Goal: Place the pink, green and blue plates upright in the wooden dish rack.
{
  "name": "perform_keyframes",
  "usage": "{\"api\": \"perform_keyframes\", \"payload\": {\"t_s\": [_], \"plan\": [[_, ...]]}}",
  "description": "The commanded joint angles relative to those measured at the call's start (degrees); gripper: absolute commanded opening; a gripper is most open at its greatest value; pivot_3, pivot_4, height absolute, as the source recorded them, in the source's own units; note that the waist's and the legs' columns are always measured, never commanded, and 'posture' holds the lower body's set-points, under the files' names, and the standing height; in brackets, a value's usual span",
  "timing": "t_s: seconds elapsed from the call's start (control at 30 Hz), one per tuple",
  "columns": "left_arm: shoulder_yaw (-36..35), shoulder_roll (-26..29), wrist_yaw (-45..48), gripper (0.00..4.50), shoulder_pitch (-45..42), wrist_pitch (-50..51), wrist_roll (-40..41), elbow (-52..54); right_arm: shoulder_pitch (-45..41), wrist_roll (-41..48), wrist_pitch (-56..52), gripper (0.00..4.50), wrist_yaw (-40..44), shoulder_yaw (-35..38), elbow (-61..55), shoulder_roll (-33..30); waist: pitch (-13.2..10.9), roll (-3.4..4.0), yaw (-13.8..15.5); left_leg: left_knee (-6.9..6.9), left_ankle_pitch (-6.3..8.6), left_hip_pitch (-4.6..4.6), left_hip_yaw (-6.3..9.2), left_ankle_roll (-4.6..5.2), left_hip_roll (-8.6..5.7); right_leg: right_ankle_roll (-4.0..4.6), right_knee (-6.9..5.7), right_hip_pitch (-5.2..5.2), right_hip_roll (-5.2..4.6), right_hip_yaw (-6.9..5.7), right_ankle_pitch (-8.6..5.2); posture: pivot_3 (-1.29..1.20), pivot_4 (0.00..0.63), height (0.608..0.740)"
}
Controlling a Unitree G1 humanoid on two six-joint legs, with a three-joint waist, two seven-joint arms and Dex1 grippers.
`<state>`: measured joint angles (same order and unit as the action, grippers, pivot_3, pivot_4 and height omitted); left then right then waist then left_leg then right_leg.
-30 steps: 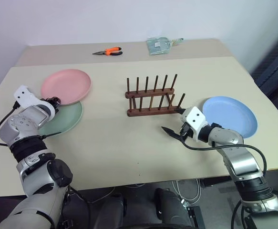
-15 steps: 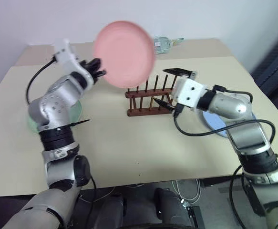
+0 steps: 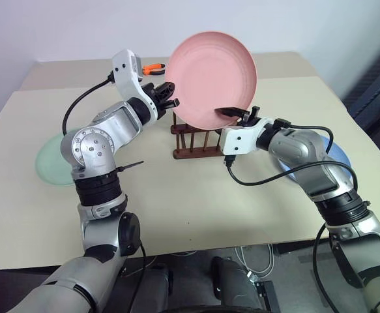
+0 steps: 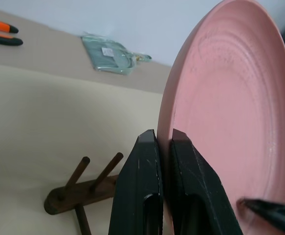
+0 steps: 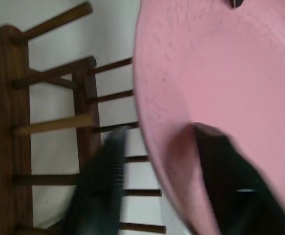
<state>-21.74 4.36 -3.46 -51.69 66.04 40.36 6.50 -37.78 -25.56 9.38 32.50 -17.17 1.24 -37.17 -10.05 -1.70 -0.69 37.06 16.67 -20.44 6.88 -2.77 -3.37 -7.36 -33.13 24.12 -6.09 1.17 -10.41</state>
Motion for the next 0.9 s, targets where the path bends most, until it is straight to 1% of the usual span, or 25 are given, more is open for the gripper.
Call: {"api": "perform_keyframes", "payload": {"t_s": [0.03, 0.07, 0.1, 0.17, 0.27, 0.3, 0.37, 0.47, 0.5, 0.53, 0.6, 0.73, 0.9], "plan": [[-0.34, 0.4, 1.4, 0.35, -0.56, -0.79, 2.51, 2.8, 0.49, -1.21, 0.56, 0.13, -2.56, 2.13, -1.74, 0.19, 0.0, 0.0, 0.0, 0.0, 0.0, 0.0, 0.0, 0.0, 0.0, 0.0, 0.0, 0.0, 0.0, 0.0, 0.0, 0.0, 0.15, 0.74], [-0.86, 0.4, 1.93, 0.74, -0.55, -2.17, 2.91, 2.87, 0.73, -1.63, 0.74, 0.0, -2.98, 2.45, -2.08, 0.15, 0.0, 0.0, -0.02, 0.0, -0.01, 0.0, 0.0, -0.01, 0.0, 0.0, 0.0, 0.0, 0.01, 0.0, 0.0, 0.0, 0.15, 0.74], [-1.26, 0.42, 2.22, 1.07, -0.54, -3.12, 3.24, 2.94, 0.9, -1.95, 0.86, 0.0, -3.19, 2.66, -2.33, 0.14, 0.0, 0.0, -0.03, 0.0, -0.01, 0.0, 0.0, -0.02, 0.0, 0.0, 0.0, 0.0, 0.01, 0.0, 0.0, 0.0, 0.15, 0.74], [-2.56, 1.5, 2.9, 2.05, -1.35, -8.44, 2.01, 2.46, 1.9, -1.16, 0.83, 0.0, -3.91, 4.16, -3.42, -0.1, 0.0, 0.0, 0.01, 0.01, -0.03, 0.0, 0.0, -0.05, 0.0, 0.0, 0.0, 0.0, 0.01, 0.01, 0.0, 0.0, 0.15, 0.74], [1.54, 7.87, 8.16, 3.61, 1.63, -18.07, -5.49, 1.51, 3.72, 7.2, -3.13, 0.0, -3.12, 9.96, -6.09, 1.77, -0.01, -0.01, -0.14, -0.02, -0.04, 0.01, -0.01, -0.07, 0.02, 0.03, 0.01, 0.0, 0.04, 0.03, 0.01, 0.0, 0.15, 0.74], [4.07, 10.2, 11.11, 4.06, 3.94, -21.0, -7.88, 1.39, 4.03, 13.13, -6.98, 0.0, -1.73, 12.75, -7.72, 3.55, 0.01, 0.02, -0.3, -0.04, -0.04, 0.04, -0.05, -0.08, 0.06, 0.04, 0.01, 0.0, 0.09, 0.07, 0.01, 0.0, 0.15, 0.74], [8.23, 13.43, 16.48, 4.06, 7.94, -25.47, -10.62, 1.4, 3.97, 25.07, -16.03, 0.0, 1.4, 17.7, -11.35, 6.76, 0.03, 0.08, -0.28, -0.11, -0.02, 0.11, -0.12, -0.05, 0.11, 0.06, 0.02, 0.0, 0.15, 0.18, 0.02, 0.0, 0.15, 0.74], [15.46, 17.75, 27.99, 4.06, 15.14, -29.58, -11.24, 5.4, 1.52, 47.89, -36.23, 0.0, 3.61, 27.13, -17.42, 10.13, -0.02, 0.11, 0.13, -0.06, 0.04, 0.06, -0.09, 0.07, 0.12, 0.11, 0.03, 0.0, 0.16, 0.18, 0.04, 0.0, 0.15, 0.74], [17.9, 19.51, 32.44, 4.06, 17.68, -30.33, -10.81, 7.48, 0.37, 55.96, -42.79, 0.0, 2.92, 30.4, -18.59, 10.87, -0.06, 0.11, 0.14, -0.01, 0.05, 0.02, -0.06, 0.09, 0.11, 0.13, 0.03, 0.0, 0.16, 0.18, 0.04, 0.0, 0.15, 0.74], [19.72, 20.97, 36.08, 4.06, 19.83, -31.04, -10.47, 9.28, -0.54, 61.94, -46.84, 0.0, 1.95, 32.94, -19.39, 11.41, -0.08, 0.1, 0.18, 0.02, 0.04, -0.07, -0.02, 0.09, 0.11, 0.21, 0.05, 0.01, 0.16, 0.17, 0.05, 0.0, 0.15, 0.74], [22.38, 23.15, 41.09, 4.06, 23.2, -32.11, -10.28, 11.59, -2.37, 71.04, -53.64, 0.0, -2.01, 37.2, -19.43, 12.6, -0.09, 0.12, 0.09, 0.01, 0.07, -0.08, -0.01, 0.14, 0.12, 0.41, 0.07, 0.02, 0.15, 0.17, -0.04, 0.0, 0.15, 0.74], [24.72, 24.8, 46.7, 4.06, 27.48, -30.2, -7.29, 15.43, -1.75, 77.5, -61.57, 0.0, -6.15, 38.33, -19.16, 11.89, -0.08, 0.18, -0.04, -0.06, 0.1, 0.0, -0.04, 0.19, 0.18, 0.43, 0.05, 0.02, 0.18, 0.16, -0.06, 0.0, 0.15, 0.74], [25.51, 25.34, 48.08, 4.06, 28.93, -29.7, -6.91, 17.27, -2.14, 79.78, -64.1, 0.0, -11.55, 39.46, -16.53, 12.18, -0.15, 0.29, -0.1, -0.05, 0.1, -0.02, -0.09, 0.2, 0.17, 0.41, 0.03, 0.07, 0.19, 0.16, -0.06, 0.0, 0.15, 0.74]]}}
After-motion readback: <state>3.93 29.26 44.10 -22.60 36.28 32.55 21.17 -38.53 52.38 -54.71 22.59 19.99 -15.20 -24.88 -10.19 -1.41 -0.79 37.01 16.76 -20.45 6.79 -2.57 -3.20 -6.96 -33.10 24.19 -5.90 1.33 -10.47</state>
